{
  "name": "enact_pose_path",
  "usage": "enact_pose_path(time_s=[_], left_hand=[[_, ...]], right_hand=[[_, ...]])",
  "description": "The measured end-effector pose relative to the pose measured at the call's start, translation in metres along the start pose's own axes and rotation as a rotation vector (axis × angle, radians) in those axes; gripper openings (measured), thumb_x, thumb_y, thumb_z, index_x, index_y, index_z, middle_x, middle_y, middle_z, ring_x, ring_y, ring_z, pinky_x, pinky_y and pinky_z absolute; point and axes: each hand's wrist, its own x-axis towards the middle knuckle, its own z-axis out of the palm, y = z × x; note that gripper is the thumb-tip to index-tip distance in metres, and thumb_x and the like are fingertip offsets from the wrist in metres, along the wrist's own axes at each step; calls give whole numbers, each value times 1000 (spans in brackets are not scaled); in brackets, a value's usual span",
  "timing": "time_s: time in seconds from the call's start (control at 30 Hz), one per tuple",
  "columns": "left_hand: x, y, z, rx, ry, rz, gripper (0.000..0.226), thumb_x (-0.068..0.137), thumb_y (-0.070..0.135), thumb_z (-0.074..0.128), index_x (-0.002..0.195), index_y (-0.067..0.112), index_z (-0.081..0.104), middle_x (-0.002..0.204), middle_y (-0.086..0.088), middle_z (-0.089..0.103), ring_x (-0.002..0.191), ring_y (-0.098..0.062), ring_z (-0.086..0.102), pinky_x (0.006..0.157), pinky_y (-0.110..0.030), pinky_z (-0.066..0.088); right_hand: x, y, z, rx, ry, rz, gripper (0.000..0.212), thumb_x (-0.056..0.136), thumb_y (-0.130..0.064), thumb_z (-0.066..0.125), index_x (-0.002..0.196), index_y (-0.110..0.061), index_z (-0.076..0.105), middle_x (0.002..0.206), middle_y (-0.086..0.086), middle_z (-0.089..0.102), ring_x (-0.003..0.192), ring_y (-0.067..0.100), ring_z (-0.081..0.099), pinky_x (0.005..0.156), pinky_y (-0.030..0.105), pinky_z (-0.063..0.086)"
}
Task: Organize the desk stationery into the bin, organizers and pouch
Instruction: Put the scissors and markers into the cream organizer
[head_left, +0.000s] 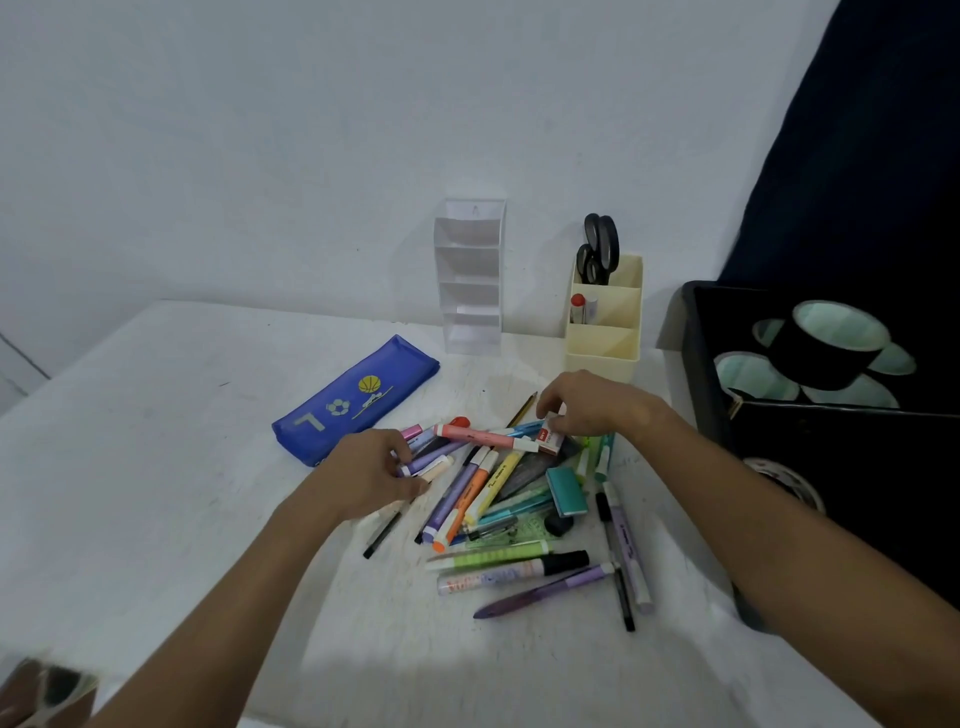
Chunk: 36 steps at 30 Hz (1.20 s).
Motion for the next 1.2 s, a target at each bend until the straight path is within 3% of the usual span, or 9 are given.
enact_pose_path(time_s=[0.17, 0.3, 0.43, 0.53, 0.73, 0.83, 0.9, 1.0, 1.2], left_hand=[[-6, 14, 1, 69, 22, 47, 31, 78, 47, 71, 95, 23, 61, 81, 4, 59, 66, -8, 54, 52, -19, 35], [-24, 38, 2, 89, 53, 174, 20, 83, 37, 68, 95, 21, 65, 86, 1, 62, 73, -12, 57, 59, -21, 41], [-42, 44, 8, 122, -150, 314, 13, 81, 39, 69, 86, 28, 65, 73, 13, 57, 63, -3, 54, 57, -12, 38], [-52, 37, 15, 206, -246, 352, 21, 81, 41, 69, 97, 28, 66, 76, 17, 53, 64, 2, 51, 58, -9, 36], [-59, 29, 24, 272, -231, 412, 31, 81, 48, 67, 106, 29, 67, 83, 16, 58, 66, 1, 50, 65, -15, 43], [-61, 31, 30, 312, -198, 418, 32, 81, 50, 65, 108, 31, 67, 81, 16, 56, 71, -3, 50, 60, -15, 38], [-63, 31, 34, 351, -172, 416, 30, 83, 49, 63, 106, 30, 68, 82, 15, 56, 73, -4, 51, 57, -15, 32], [-62, 32, 37, 346, -202, 401, 31, 84, 47, 62, 108, 28, 68, 93, 10, 63, 81, -7, 56, 65, -17, 39], [-64, 30, 37, 340, -198, 388, 32, 85, 46, 62, 110, 26, 66, 101, 6, 60, 91, -9, 55, 81, -25, 51]], right_hand=[[-6, -3, -10, -26, -21, 20, 37, 87, -15, 65, 123, -18, 61, 124, 3, 57, 109, 18, 54, 84, 24, 42], [-18, -12, -21, -28, 12, -9, 22, 86, -16, 66, 107, -16, 67, 111, 2, 63, 94, 16, 58, 79, 25, 47], [-43, -20, -24, -99, -83, -7, 10, 83, -21, 70, 93, -18, 69, 91, -4, 61, 84, 14, 56, 73, 27, 46], [-59, -10, -19, -175, -136, 62, 15, 82, -21, 70, 97, -19, 70, 96, -2, 65, 86, 16, 60, 74, 29, 49], [-67, 18, -20, -253, -86, 224, 21, 84, -16, 64, 104, -12, 68, 108, 7, 64, 95, 24, 62, 85, 38, 54], [-69, 15, -13, -211, -119, 222, 21, 83, -20, 66, 102, -11, 69, 104, 7, 68, 91, 22, 64, 78, 34, 55], [-76, 8, -8, -199, -184, 233, 24, 83, -28, 68, 100, -10, 70, 98, 7, 71, 82, 19, 67, 63, 28, 52], [-86, 1, 2, -216, -283, 245, 32, 83, -36, 69, 97, -7, 69, 90, 9, 73, 68, 17, 63, 51, 23, 44], [-86, -2, 14, -138, -205, 131, 24, 84, -34, 68, 97, -15, 69, 97, 1, 67, 83, 16, 62, 62, 24, 48]])
